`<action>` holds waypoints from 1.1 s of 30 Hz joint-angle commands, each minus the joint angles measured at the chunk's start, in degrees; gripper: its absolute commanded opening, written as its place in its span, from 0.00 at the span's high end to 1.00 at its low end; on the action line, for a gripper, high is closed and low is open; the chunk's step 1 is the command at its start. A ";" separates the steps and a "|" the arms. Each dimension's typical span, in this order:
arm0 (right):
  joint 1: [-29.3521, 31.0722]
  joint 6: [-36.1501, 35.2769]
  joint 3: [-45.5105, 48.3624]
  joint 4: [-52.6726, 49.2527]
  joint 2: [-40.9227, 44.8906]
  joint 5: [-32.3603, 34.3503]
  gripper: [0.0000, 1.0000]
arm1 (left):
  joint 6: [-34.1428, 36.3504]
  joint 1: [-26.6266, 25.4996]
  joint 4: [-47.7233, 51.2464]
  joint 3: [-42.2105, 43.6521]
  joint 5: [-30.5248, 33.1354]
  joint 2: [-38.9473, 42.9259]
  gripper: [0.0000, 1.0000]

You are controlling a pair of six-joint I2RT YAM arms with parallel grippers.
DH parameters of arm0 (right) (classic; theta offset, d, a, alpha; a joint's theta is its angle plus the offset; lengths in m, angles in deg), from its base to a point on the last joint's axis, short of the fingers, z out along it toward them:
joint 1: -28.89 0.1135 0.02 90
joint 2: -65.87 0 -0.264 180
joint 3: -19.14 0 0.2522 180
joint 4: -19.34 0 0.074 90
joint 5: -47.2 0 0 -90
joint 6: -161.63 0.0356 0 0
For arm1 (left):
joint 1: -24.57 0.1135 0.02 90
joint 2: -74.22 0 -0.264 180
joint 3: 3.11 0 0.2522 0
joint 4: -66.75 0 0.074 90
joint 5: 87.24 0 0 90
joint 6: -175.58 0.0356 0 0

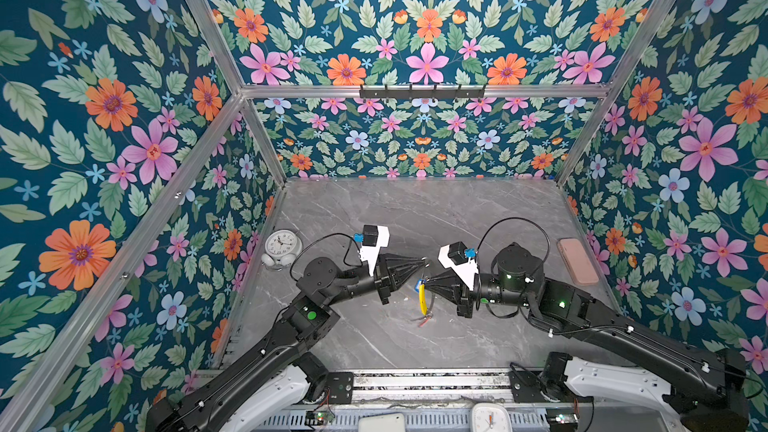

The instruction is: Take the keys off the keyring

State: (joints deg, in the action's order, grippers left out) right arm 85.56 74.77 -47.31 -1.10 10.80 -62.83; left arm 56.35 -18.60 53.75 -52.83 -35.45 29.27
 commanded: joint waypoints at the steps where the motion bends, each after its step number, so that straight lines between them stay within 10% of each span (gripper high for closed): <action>1: 0.01 0.70 0.96 -1.35 1.63 2.49 1.00 | 2.53 0.06 2.04 0.34 2.80 1.32 1.00; 18: -22.64 20.22 20.95 8.39 2.30 -5.18 1.00 | 5.60 0.09 10.97 2.81 11.14 8.72 1.00; 33: -23.35 24.37 23.04 14.02 -20.17 -6.23 1.00 | 5.06 0.06 9.89 3.02 10.62 8.52 1.00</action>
State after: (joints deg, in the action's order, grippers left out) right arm 62.15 98.42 -23.53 10.55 -7.67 -68.05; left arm 61.51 -18.60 65.92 -49.68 -24.39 37.71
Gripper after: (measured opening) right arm 0.060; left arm 0.050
